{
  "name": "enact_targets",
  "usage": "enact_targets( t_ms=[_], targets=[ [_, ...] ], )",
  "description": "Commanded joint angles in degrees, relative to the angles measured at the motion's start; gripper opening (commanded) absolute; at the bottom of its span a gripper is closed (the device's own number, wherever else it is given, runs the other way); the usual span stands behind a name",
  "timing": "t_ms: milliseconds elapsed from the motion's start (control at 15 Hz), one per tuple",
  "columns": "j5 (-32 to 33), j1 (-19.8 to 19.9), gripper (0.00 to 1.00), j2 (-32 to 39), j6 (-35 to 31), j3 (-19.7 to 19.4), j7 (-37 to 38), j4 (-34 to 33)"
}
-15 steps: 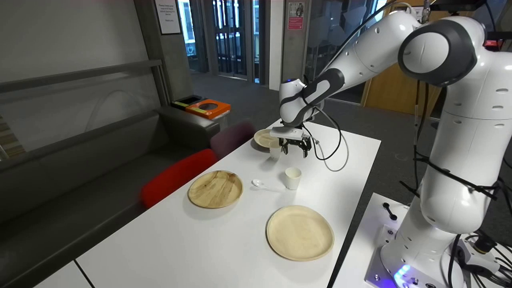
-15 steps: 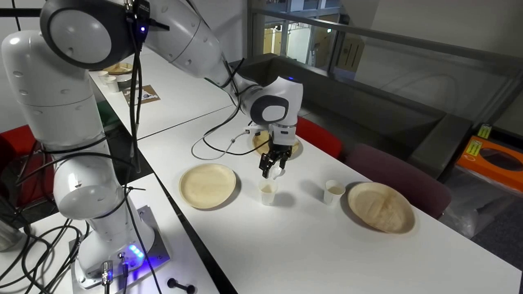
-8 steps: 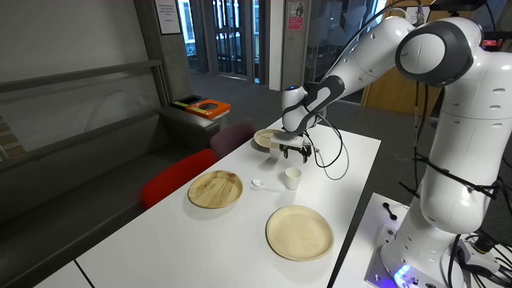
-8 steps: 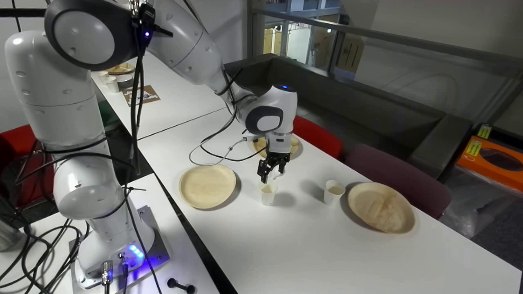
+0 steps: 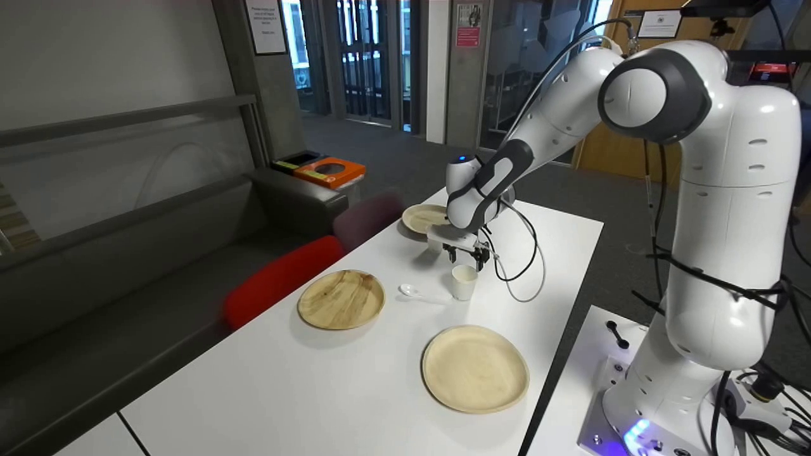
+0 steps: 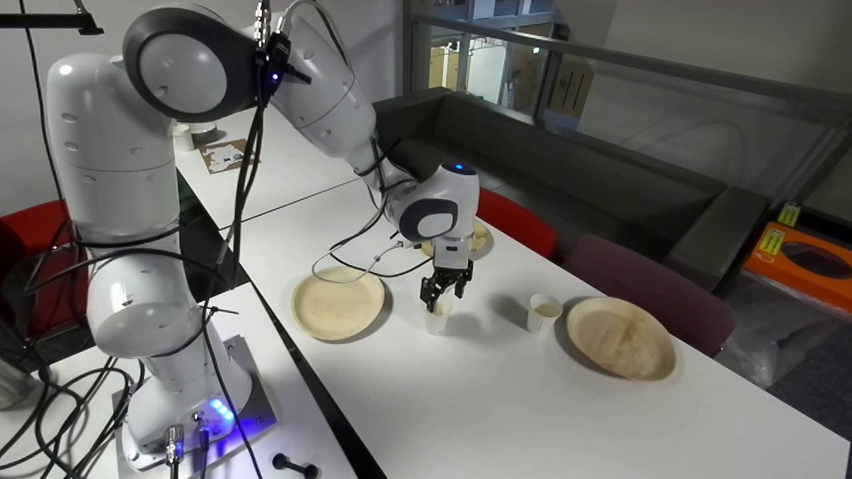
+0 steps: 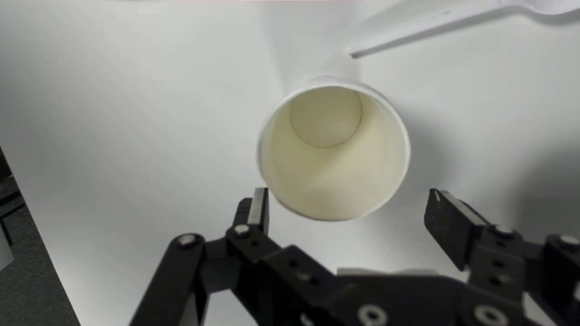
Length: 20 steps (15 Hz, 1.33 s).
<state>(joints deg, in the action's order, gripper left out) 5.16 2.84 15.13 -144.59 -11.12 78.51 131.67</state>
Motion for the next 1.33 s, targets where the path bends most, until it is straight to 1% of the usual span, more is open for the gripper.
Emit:
enact_targets(
  t_ms=[0,133,200,267,400,467,600,800,867,933,1133,1267],
  targets=[
    [1.34,-1.20,0.76,1.04,-3.11,-1.18,2.37,0.84],
    [1.19,-1.60,0.73,1.73,-3.68,-1.33,2.73,0.80],
    [1.24,-1.88,0.75,1.96,-3.78,-1.47,2.93,0.83],
    [1.32,-2.12,0.80,1.97,-3.81,-1.54,3.10,0.94],
    [1.40,-2.44,0.97,1.71,-3.71,-1.59,3.27,1.07],
    [1.37,-2.62,1.00,1.54,-3.69,-1.67,3.21,1.14],
    [1.46,-2.85,1.00,1.17,-3.81,-1.73,3.14,1.40],
    [1.48,-3.03,0.68,0.64,-3.89,-1.86,3.08,1.62],
    [1.42,-2.98,0.60,0.50,-3.88,-1.85,2.99,1.67],
    [1.42,-2.93,0.55,0.17,-3.95,-1.88,2.95,1.84],
    [1.53,-2.81,0.51,-0.73,-4.25,-2.04,2.89,2.24],
    [1.60,-2.73,0.54,-1.44,-4.68,-2.20,2.77,2.61]
  ],
)
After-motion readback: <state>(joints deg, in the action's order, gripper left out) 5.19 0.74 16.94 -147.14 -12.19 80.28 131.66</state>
